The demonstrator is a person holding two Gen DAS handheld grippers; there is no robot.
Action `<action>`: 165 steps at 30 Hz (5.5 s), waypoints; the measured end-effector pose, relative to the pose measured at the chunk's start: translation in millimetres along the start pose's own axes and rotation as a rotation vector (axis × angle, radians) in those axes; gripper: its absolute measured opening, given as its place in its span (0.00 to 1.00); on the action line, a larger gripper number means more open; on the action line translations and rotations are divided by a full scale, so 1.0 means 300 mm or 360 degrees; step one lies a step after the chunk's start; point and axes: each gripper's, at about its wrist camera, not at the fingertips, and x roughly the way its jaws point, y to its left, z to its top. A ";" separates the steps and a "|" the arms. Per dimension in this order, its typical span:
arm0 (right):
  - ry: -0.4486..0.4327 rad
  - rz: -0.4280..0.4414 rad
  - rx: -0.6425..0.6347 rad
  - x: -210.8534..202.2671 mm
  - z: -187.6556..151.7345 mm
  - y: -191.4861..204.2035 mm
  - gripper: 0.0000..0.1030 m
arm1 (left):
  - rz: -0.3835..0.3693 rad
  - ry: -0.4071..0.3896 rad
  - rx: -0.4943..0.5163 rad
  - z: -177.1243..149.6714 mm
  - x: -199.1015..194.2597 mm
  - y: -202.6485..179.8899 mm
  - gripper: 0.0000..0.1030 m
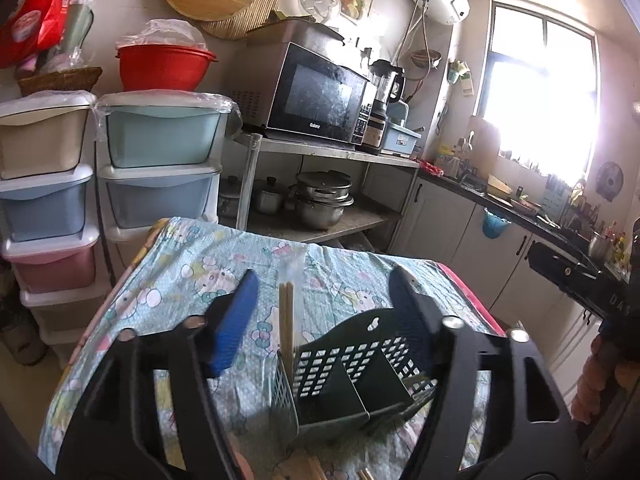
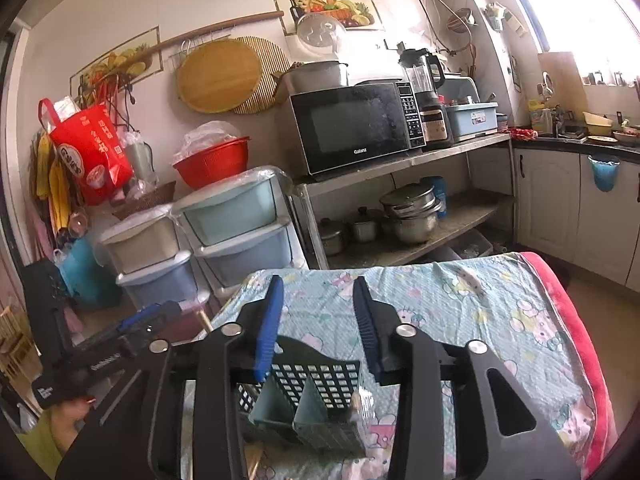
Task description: Organize utensils
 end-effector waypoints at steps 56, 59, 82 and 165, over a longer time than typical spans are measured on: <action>0.0178 -0.0106 -0.0185 -0.262 -0.297 0.117 0.63 | -0.0014 0.0176 -0.0072 -0.244 -0.206 0.034 0.90; 0.0200 -0.0104 -0.0186 -0.264 -0.315 0.118 0.63 | -0.0023 0.0199 -0.0071 -0.257 -0.199 0.032 0.90; 0.0391 -0.0126 -0.0139 -0.257 -0.457 0.062 0.63 | -0.0049 0.0412 0.0022 -0.382 -0.120 -0.017 0.90; 0.0989 -0.0064 0.0154 0.137 -0.612 -0.317 0.14 | -0.0107 0.0727 0.0007 -0.422 0.121 -0.046 0.03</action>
